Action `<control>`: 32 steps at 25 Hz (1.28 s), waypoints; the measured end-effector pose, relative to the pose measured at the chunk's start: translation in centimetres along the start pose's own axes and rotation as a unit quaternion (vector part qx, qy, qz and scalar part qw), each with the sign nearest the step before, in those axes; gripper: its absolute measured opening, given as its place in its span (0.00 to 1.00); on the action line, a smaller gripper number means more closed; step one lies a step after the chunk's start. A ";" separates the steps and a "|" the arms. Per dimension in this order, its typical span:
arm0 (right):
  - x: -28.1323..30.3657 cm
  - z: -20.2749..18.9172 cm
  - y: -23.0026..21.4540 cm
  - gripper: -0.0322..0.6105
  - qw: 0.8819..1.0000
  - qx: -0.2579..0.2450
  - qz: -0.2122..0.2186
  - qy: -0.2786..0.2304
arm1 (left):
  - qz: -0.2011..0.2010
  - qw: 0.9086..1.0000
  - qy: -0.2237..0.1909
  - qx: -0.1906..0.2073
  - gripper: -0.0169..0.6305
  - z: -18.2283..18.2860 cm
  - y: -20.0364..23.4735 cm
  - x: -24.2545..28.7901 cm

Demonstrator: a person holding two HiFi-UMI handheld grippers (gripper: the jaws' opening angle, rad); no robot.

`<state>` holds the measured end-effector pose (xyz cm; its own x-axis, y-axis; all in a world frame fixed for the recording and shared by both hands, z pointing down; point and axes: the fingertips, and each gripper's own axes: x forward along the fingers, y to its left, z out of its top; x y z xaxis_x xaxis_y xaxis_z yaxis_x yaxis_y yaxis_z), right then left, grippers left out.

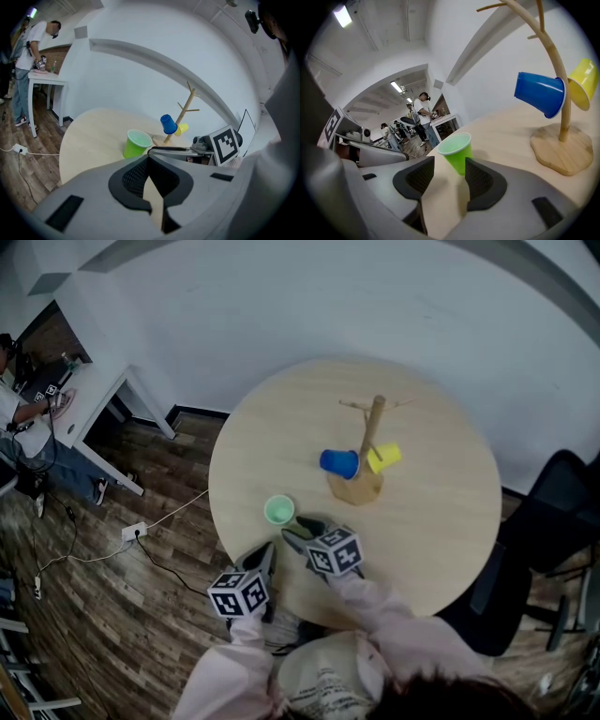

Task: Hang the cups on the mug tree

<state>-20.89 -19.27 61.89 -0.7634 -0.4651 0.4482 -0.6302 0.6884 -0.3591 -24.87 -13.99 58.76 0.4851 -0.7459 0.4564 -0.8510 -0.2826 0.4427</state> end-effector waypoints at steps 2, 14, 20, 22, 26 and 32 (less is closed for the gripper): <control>0.2 -0.1 0.0 0.39 1.000 0.000 0.003 0.002 | 0.002 1.000 0.001 0.000 0.03 0.0 0.1 0.0; 2.6 -0.1 -0.6 0.53 1.000 -0.016 0.008 0.014 | 0.021 1.000 0.003 -0.008 0.03 -0.3 1.6 -0.6; 3.8 0.0 -0.3 0.62 1.000 -0.014 0.015 0.014 | 0.032 0.999 0.003 -0.012 0.03 -0.3 2.5 -1.2; 4.2 0.1 -0.4 0.63 1.000 -0.014 0.013 0.013 | 0.035 0.999 0.003 -0.014 0.03 -0.2 2.8 -1.3; 4.9 0.6 -0.5 0.63 1.000 -0.020 0.008 0.008 | 0.042 0.999 0.005 -0.016 0.03 -0.3 3.3 -1.7; 5.7 1.2 -0.5 0.66 0.999 -0.033 0.005 -0.004 | 0.050 0.999 0.006 -0.018 0.03 -0.5 4.1 -2.0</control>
<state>-25.08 -22.90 63.67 -0.7714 -0.4610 0.4386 -0.6111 0.7289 -0.3087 -29.24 -13.36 60.00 0.4000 -0.7619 0.5095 -0.8878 -0.1839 0.4219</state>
